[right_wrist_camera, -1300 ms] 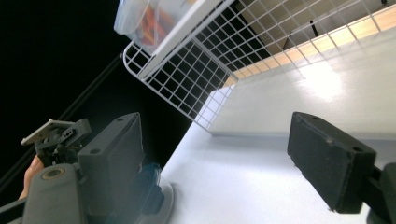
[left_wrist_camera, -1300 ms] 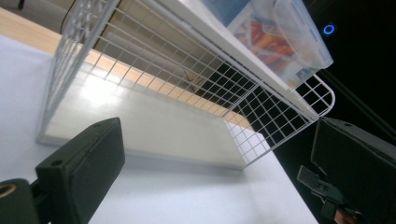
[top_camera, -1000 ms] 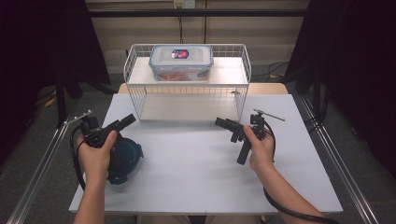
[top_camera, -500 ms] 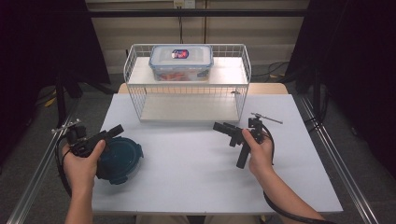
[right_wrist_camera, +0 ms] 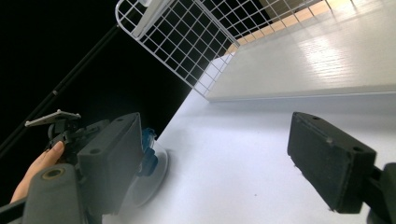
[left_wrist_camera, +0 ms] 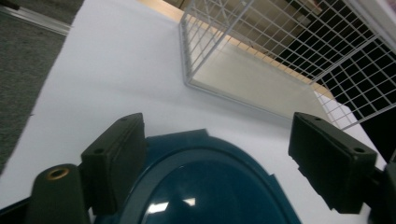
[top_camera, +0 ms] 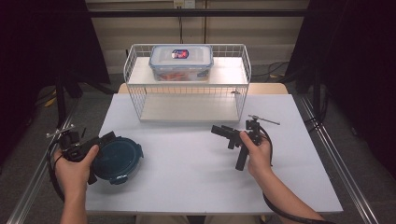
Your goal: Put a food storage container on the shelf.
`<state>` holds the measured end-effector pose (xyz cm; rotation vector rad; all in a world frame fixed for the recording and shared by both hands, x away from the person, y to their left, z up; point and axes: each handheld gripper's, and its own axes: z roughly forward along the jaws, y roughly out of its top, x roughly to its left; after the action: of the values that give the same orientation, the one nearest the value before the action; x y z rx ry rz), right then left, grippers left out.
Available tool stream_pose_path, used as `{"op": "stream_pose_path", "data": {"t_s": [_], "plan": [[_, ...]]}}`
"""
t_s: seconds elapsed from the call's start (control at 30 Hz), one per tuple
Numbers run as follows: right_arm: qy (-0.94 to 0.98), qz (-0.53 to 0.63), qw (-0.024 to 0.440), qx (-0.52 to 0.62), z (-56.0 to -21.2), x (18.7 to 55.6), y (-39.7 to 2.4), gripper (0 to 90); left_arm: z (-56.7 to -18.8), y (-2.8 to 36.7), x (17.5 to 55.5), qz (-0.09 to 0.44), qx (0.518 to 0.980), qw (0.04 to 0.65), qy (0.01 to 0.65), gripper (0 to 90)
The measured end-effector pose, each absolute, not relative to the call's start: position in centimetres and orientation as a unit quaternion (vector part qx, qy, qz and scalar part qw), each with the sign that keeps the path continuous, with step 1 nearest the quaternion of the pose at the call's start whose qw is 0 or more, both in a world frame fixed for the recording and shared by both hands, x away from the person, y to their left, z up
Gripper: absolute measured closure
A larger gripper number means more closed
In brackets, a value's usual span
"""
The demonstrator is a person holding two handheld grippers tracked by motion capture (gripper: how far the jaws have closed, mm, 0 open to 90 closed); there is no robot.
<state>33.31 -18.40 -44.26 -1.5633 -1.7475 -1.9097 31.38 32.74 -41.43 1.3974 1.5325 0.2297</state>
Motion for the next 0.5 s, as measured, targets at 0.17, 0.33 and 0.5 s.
{"op": "stream_pose_path", "data": {"t_s": [0.17,0.33,0.5], "plan": [[-0.575,-0.632,0.06,-0.516,-44.2,33.3,-18.3,18.1,-42.0,33.5,31.2,0.092,0.572,0.497,0.646,30.8],[-0.576,-0.63,0.064,-0.517,-44.4,33.3,-18.2,18.2,-42.4,34.4,30.7,0.116,0.585,0.464,0.655,46.8],[-0.576,-0.631,0.066,-0.516,-44.4,33.3,-18.2,18.1,-42.9,34.6,30.7,0.116,0.588,0.443,0.666,55.4]]}}
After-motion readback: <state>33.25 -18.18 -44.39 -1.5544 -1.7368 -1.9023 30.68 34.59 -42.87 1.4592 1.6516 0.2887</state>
